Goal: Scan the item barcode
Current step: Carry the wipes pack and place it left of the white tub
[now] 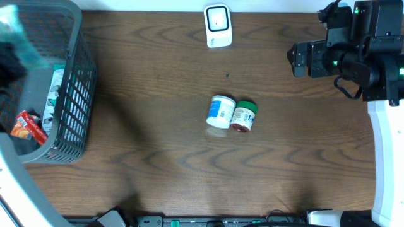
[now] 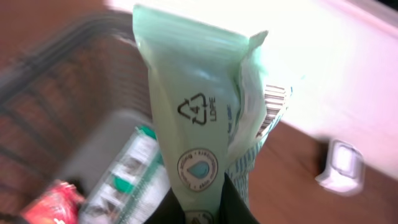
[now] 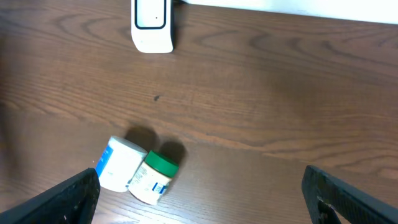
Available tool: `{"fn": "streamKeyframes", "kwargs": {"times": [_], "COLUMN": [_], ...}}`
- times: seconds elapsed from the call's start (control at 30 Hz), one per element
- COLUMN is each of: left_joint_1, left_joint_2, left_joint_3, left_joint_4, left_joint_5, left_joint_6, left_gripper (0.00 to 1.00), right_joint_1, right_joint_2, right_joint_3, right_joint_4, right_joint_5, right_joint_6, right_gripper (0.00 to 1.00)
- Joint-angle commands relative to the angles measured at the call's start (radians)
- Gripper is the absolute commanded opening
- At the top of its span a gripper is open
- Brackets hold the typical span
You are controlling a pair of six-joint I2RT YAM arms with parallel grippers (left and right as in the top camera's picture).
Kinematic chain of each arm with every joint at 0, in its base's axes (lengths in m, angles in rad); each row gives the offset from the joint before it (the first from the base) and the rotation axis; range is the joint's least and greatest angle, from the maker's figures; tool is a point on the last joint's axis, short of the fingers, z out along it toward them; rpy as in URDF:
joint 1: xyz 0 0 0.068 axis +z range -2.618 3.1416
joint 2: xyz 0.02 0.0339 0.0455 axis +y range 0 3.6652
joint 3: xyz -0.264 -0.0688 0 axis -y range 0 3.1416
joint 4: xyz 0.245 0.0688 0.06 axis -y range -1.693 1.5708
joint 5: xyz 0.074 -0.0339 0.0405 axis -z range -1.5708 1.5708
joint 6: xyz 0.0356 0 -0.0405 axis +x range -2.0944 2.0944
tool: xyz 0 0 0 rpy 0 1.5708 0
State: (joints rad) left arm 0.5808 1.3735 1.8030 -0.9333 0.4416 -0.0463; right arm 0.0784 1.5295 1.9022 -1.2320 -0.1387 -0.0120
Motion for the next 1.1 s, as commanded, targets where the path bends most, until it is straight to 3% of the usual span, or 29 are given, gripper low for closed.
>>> {"fn": "streamKeyframes", "kwargs": {"times": [0.0,0.23,0.37,1.07], "left_joint_1": [-0.101,-0.375,-0.487,-0.780], "left_joint_2": [0.024,0.124,0.205,0.747], "left_joint_3": [0.007,-0.016,-0.016,-0.017], "left_joint_4": [-0.082,-0.177,-0.196,-0.206], "left_joint_5": [0.124,0.180,0.180,0.168], "left_joint_6": [-0.006,0.106,0.105,0.101], "left_gripper": [0.08,0.07,0.07,0.08], "right_joint_1": [0.008,0.008,0.008,0.008], "right_joint_2": [0.000,0.000,0.000,0.000], "right_joint_3": [0.014,0.014,0.014,0.014], "right_joint_4": [0.000,0.000,0.000,0.000], "right_joint_5": [-0.001,-0.001,-0.001,-0.001], "right_joint_6": [-0.012,-0.012,-0.012,-0.012], "right_gripper": [0.99,0.99,0.99,0.99]}}
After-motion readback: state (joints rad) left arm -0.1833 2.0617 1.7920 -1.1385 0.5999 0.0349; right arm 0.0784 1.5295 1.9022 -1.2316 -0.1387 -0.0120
